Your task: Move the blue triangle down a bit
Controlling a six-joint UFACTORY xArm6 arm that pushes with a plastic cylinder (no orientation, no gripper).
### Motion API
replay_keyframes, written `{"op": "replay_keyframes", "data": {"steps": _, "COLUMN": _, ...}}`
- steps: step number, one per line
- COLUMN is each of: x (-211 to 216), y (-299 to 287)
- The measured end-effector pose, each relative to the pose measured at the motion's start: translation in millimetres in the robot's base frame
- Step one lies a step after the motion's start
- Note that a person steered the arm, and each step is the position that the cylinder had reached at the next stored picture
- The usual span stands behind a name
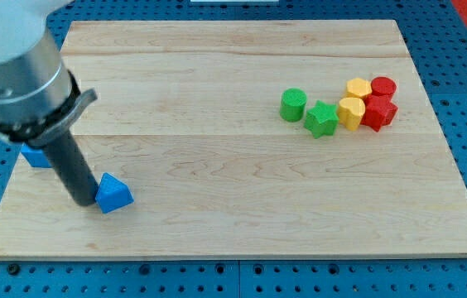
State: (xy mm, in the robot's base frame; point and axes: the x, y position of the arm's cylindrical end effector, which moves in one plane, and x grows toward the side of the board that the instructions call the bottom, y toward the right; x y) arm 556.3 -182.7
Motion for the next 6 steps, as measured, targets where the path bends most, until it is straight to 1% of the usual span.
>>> {"op": "replay_keyframes", "data": {"steps": 1, "x": 26.8, "y": 21.5}}
{"op": "replay_keyframes", "data": {"steps": 2, "x": -28.7, "y": 33.8}}
{"op": "replay_keyframes", "data": {"steps": 3, "x": -99.0, "y": 11.3}}
{"op": "replay_keyframes", "data": {"steps": 4, "x": -123.4, "y": -62.3}}
{"op": "replay_keyframes", "data": {"steps": 5, "x": -156.4, "y": -33.9}}
{"op": "replay_keyframes", "data": {"steps": 6, "x": -144.1, "y": 20.3}}
